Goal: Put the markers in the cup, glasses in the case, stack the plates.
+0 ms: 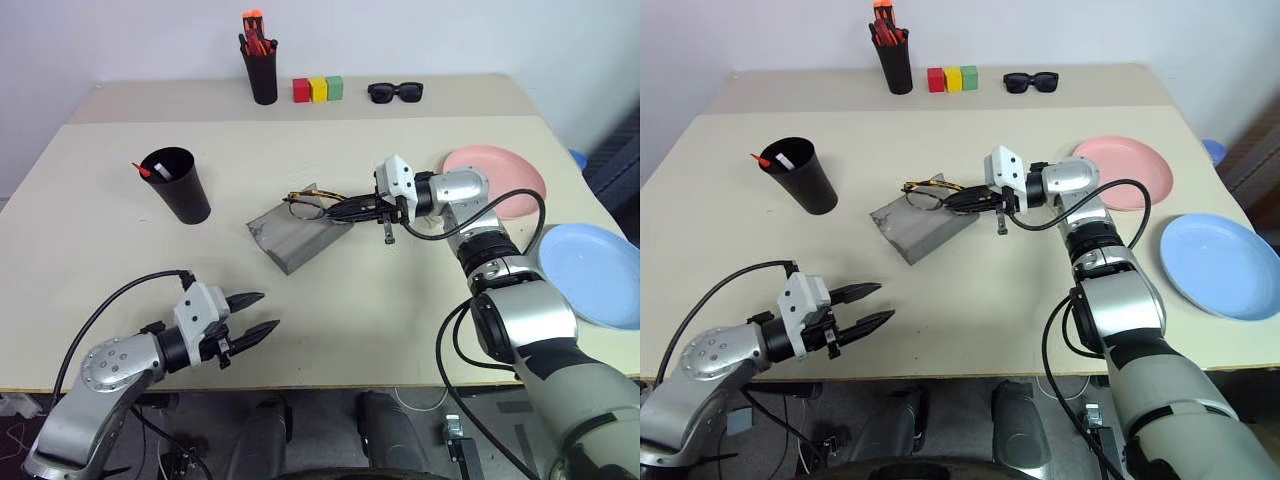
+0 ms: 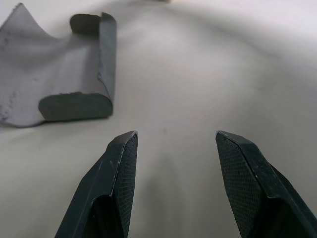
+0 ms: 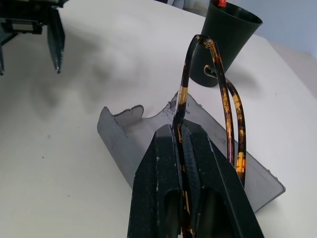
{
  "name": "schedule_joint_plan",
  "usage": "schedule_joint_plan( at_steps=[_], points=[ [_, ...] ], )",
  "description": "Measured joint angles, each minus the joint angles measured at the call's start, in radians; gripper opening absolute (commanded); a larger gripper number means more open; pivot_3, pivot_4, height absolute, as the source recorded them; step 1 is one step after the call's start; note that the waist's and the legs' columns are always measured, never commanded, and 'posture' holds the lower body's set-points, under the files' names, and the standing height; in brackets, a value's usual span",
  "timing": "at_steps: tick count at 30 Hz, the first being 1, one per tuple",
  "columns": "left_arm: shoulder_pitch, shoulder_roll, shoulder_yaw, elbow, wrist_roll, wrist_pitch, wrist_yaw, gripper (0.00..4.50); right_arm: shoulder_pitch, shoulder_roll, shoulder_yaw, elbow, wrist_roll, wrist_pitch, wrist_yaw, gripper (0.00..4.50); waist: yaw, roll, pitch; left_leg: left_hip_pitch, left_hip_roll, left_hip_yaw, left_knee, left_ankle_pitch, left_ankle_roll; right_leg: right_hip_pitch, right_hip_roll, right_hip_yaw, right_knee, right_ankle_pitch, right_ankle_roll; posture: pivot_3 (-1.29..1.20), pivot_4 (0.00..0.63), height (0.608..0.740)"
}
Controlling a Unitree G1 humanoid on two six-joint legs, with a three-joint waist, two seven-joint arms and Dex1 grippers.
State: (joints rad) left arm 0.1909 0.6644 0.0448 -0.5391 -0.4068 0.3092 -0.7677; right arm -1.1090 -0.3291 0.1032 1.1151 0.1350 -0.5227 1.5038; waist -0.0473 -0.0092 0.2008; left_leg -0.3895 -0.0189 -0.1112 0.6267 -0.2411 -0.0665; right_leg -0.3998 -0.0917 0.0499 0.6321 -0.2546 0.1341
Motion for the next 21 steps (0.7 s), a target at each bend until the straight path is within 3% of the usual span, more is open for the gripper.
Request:
schedule_joint_plan(
  at_steps=[8, 21],
  points=[
    [0.0, -0.01, -0.025, -0.011, 0.017, 0.012, 0.027, 2.53, 0.0, 0.065, -0.031, 0.011, -0.003, -0.138, -0.048, 0.01, -0.006, 0.0, 0.0, 0.0, 0.0, 0.0, 0.0, 0.0, 0.0, 0.0, 0.0, 0.0, 0.0, 0.0, 0.0, 0.0, 0.15, 0.74],
    [-0.103, -0.079, -0.116, 0.037, 0.184, 0.056, 0.16, 2.53, 0.006, 0.082, -0.051, 0.012, -0.003, -0.147, -0.076, 0.01, -0.007, 0.0, 0.0, 0.0, 0.0, -0.001, 0.0, 0.0, 0.0, -0.001, 0.0, 0.0, 0.001, 0.0, 0.0, 0.0, 0.15, 0.74]
  ],
)
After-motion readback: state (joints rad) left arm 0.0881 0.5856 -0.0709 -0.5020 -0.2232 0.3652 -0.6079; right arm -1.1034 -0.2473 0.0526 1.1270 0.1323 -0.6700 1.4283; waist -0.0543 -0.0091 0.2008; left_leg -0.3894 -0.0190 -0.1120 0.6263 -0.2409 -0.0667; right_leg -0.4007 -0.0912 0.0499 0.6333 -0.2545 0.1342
